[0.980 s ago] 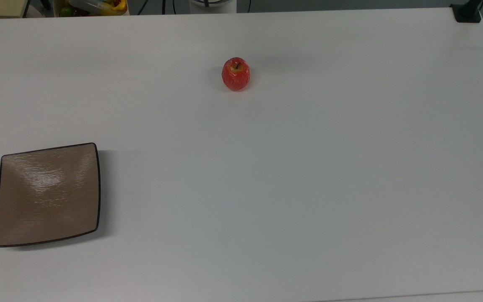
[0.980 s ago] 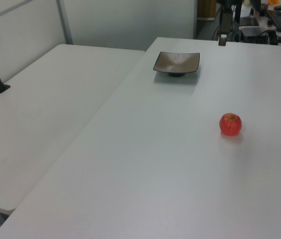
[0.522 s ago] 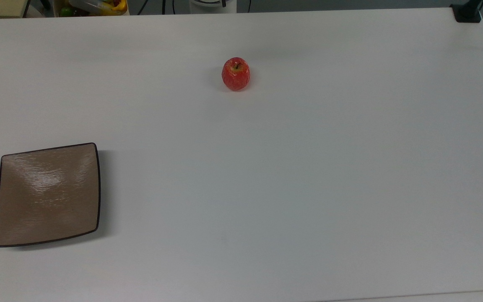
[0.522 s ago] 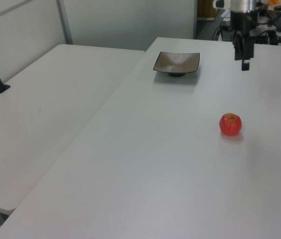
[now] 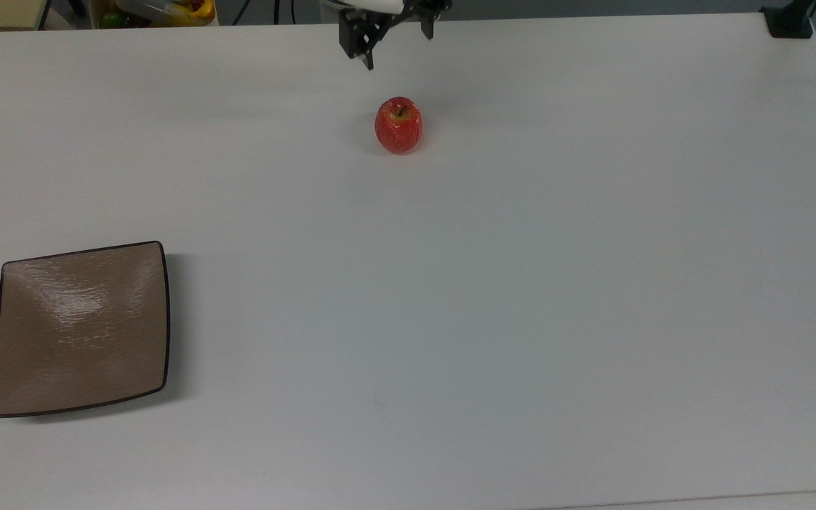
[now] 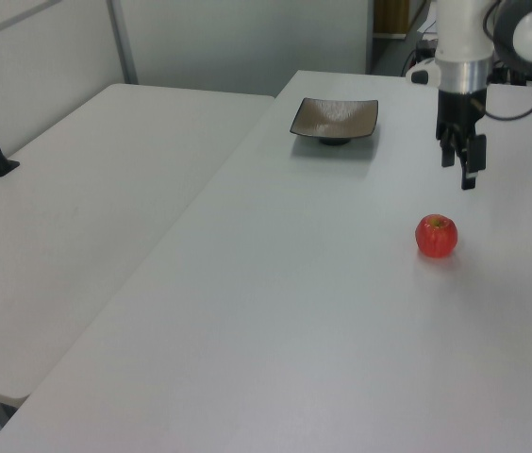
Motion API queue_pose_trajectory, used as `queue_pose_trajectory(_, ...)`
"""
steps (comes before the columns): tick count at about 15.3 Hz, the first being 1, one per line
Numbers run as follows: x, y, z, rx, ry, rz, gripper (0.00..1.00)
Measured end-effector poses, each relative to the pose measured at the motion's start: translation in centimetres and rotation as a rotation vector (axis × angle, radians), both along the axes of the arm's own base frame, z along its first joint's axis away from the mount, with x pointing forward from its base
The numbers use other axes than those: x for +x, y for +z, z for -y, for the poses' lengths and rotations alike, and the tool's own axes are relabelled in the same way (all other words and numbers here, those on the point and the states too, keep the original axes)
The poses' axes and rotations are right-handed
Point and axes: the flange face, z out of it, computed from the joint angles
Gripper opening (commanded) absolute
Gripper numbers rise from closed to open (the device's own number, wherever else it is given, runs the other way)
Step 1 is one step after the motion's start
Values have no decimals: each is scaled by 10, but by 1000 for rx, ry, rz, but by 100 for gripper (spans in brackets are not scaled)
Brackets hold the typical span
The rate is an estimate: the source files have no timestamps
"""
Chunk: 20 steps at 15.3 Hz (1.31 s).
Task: Apples placed on a ceramic plate
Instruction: 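Lower the open gripper over the red apple and close on it, then lift the red apple up off the table with the gripper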
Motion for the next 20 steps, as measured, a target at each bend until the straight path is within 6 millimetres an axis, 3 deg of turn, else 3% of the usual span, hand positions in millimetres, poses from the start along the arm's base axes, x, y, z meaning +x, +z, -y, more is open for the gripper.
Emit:
queue_pose_trajectory(3, -4, -32, 2, -6, 10, 51, 100)
queue_pose_trajectory(11, 4, -93, 0, -34, 33, 67, 100)
queue_pose_trajectory(20, 14, -138, -6, -83, 78, 67, 100)
